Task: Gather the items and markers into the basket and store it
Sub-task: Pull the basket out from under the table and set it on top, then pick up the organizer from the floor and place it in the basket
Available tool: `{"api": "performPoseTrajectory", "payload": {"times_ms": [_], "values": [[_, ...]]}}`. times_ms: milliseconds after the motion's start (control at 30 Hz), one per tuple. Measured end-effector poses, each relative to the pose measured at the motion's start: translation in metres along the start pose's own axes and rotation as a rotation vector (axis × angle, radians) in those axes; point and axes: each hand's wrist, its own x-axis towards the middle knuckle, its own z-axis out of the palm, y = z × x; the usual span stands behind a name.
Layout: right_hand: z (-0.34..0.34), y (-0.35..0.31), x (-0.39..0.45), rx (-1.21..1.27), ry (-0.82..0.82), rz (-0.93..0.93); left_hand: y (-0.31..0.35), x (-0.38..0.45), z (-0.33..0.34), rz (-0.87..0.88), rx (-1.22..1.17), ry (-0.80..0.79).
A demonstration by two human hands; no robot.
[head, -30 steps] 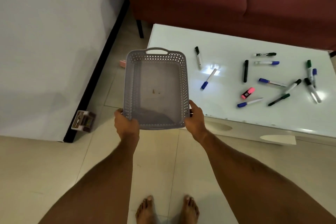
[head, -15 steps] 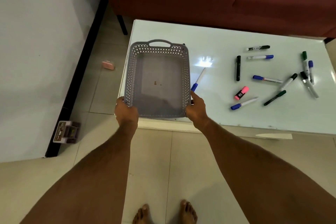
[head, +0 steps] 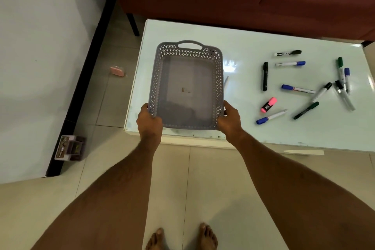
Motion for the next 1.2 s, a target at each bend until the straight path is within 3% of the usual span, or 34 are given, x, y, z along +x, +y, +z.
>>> {"api": "performPoseTrajectory", "payload": {"times_ms": [500, 700, 767, 867, 1000, 1200], "values": [[0.006, -0.012, -0.009, -0.052, 0.023, 0.036, -0.006, 0.005, -0.007, -0.026, -0.120, -0.083], [0.016, -0.025, -0.011, -0.134, 0.108, 0.078, -0.009, 0.014, -0.018, -0.034, -0.144, -0.131], [0.021, -0.034, -0.012, -0.245, 0.187, 0.048, -0.010, 0.021, -0.027, -0.054, -0.191, -0.123], [0.040, -0.057, -0.023, -0.338, 0.280, -0.144, -0.013, 0.039, -0.054, -0.057, -0.253, -0.072], [0.093, -0.097, -0.035, -0.325, 0.170, -0.308, -0.020, 0.068, -0.105, -0.062, -0.324, 0.056], [0.201, -0.158, -0.048, -0.261, -0.073, -0.380, -0.055, 0.116, -0.189, -0.228, -0.483, 0.209]]}}
